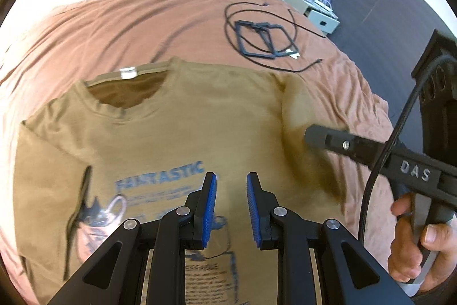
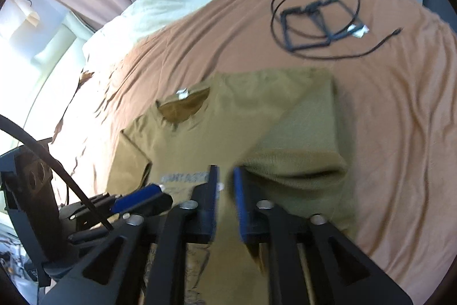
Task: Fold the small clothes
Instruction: 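Fold the held sleeve side toward the shirt center, open the right gripper, then grasp the folded fabric near the shirt center with the left gripper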
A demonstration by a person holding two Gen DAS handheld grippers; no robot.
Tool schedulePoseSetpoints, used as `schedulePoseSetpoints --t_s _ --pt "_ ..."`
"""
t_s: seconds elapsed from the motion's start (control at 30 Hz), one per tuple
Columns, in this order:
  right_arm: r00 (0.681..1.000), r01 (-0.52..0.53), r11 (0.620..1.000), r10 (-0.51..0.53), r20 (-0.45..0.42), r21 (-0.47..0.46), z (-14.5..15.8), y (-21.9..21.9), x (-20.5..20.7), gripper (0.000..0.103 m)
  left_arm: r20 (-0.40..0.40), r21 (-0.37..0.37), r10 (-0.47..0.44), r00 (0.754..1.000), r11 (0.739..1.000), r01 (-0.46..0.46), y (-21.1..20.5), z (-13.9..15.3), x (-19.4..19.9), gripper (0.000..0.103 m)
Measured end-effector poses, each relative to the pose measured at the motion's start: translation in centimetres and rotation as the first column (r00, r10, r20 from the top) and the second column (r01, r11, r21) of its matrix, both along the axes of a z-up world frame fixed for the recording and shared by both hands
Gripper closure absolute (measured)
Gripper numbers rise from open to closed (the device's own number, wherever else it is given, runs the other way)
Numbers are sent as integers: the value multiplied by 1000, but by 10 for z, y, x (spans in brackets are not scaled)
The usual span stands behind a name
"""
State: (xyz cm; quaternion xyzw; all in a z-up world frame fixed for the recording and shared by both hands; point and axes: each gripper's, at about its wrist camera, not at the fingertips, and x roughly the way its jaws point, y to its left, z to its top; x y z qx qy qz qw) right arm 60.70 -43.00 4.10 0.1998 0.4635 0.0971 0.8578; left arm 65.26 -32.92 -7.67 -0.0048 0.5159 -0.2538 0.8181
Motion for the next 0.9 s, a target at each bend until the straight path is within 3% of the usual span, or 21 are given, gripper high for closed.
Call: schedulePoseSetpoints --t_s 0.03,0.1,0.33,0.5,0.63,0.9 --pt "1000 -1 1000 1 6 -2 2 4 1 46 -1 0 9 1000 1000 -9 5 1 1 79" --pt "999 9 1000 -8 37 -9 8 2 -1 38 -2 -3 19 1000 1000 -19 10 2 2 78" --pt "996 77 996 -75 44 -52 2 -23 -13 38 3 -12 2 1000 1000 -2 0 -1 -1 61" --pt "993 115 991 -113 29 -67 -12 -39 -23 38 10 -13 -43 999 999 43 -26 -8 -5 61" --pt "990 143 987 -143 -2 -73 -26 -48 -28 56 8 -27 -82 997 996 82 -48 -15 -7 61" --pt "986 148 987 -152 -64 -71 -56 -63 -33 68 -12 -2 -131 991 991 131 -86 -44 -8 61"
